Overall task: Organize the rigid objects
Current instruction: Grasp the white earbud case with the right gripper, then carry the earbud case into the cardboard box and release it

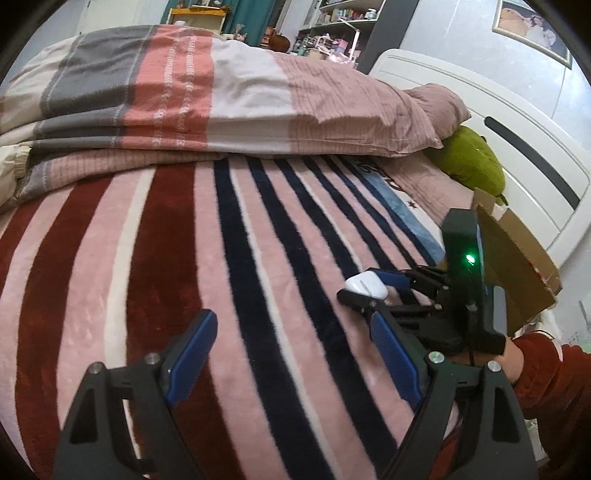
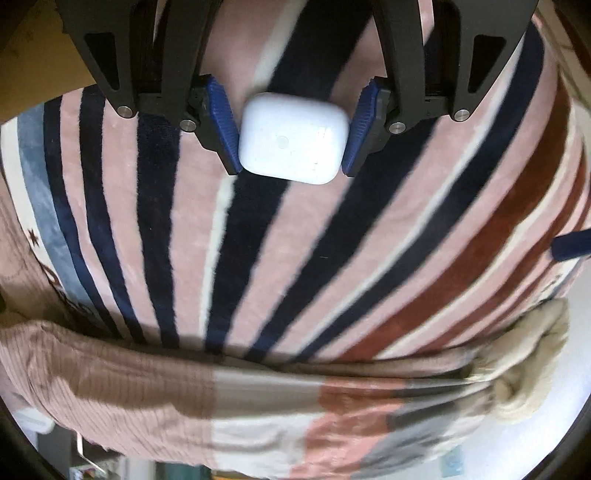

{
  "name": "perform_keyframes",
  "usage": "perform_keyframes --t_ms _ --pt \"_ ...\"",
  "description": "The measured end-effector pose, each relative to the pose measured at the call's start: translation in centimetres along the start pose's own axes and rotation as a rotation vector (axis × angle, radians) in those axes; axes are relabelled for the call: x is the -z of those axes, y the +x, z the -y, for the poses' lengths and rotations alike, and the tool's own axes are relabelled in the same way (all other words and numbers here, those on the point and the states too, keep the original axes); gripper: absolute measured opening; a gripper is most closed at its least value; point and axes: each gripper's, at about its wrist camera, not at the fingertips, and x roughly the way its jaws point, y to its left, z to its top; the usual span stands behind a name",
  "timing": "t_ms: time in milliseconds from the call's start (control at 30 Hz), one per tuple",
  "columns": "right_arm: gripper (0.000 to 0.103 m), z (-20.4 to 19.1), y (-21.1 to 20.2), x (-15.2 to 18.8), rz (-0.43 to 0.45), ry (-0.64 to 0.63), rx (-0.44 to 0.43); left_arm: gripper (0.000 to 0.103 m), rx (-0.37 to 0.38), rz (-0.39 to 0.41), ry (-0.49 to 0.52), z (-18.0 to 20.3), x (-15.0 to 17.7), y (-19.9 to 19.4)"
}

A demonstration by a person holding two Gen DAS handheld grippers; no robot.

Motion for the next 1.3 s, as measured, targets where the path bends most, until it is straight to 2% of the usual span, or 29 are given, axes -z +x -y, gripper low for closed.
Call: perform_keyframes --t_ms 167,267,433,633,933,1133,1300 --pt "0.052 -2.8 -4.7 0.4 0.057 -0.11 -0.115 0.083 0.118 -0.018 0.021 2.1 -1.1 -0.1" --pt "0.052 -4.2 -8.2 0.5 0.11 -0.167 -0.154 0.082 0.188 -0.038 0.055 4.4 -1.8 -0.2" --pt "0.052 -4.9 -14.0 0.4 0.22 -0.222 -0.159 0.056 0.292 -0.067 0.096 8.2 -2.9 -0.5" --pt "0.051 -2.5 -18.1 0.7 0.292 -0.219 -0.11 0.034 0.398 -0.058 0.154 13.2 -4.7 -1.6" --pt "0.051 4.1 -21.7 2.3 0.323 -0.157 -0.01 0.034 0.412 -0.084 0.249 21.1 -7.0 1.1" --pt "0.051 8.5 -22.9 3.7 0.288 -0.1 0.035 0.034 0.438 -0.143 0.287 25.5 -7.8 4.3" --pt "0.051 11.0 -23.0 4.6 0.254 -0.074 0.059 0.034 0.43 -0.187 0.303 27.7 -7.8 6.6"
